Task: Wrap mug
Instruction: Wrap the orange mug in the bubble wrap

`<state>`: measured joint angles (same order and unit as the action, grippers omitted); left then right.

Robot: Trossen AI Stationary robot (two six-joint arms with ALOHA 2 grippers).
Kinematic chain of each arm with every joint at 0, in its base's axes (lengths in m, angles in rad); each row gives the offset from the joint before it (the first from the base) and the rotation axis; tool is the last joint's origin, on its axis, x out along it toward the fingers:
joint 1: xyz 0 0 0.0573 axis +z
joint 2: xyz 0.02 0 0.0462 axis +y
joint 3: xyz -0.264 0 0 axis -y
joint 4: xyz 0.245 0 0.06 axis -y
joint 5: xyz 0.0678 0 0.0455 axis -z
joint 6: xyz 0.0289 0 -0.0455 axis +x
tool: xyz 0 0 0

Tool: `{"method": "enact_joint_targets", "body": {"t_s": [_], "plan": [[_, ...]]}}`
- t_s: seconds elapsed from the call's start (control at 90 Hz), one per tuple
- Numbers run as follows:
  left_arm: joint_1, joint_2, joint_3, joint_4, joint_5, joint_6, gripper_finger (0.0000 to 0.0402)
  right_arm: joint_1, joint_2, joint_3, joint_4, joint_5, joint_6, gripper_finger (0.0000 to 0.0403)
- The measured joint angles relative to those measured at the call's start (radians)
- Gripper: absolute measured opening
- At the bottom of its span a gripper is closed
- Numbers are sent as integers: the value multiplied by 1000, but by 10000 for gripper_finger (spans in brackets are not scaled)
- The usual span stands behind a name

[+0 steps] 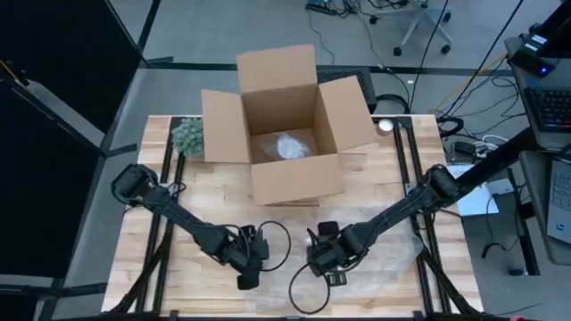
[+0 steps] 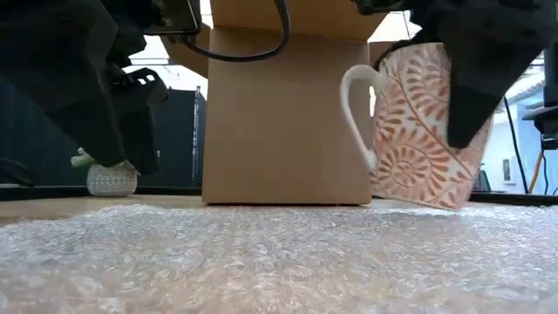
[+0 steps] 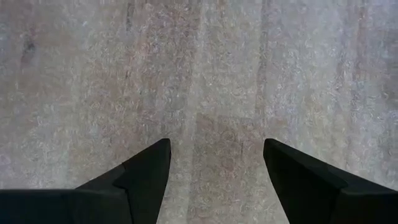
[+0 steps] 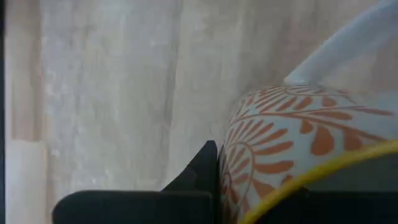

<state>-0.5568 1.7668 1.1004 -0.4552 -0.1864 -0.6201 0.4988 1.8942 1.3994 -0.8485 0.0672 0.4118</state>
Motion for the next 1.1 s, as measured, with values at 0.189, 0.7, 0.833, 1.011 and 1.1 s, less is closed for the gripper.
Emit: {"method": "enact_joint_targets", "body": {"t_s": [0.189,0.7,0.833,1.011,1.1], "plan": [[0,0,0,1,0,-1,247,-9,14,0,7,-22,-2,12],[0,0,0,0,40,-2,247,-14,-28,27,-53,-42,48,195],[0,0,0,0,42,-2,247,-9,-95,60,-107,-65,109,226],[1,0,0,-6,42,-21,247,32,-214,61,-156,-23,157,241],[-1,0,-1,-15,45,-48,247,73,-265,42,-158,85,176,242]]}}
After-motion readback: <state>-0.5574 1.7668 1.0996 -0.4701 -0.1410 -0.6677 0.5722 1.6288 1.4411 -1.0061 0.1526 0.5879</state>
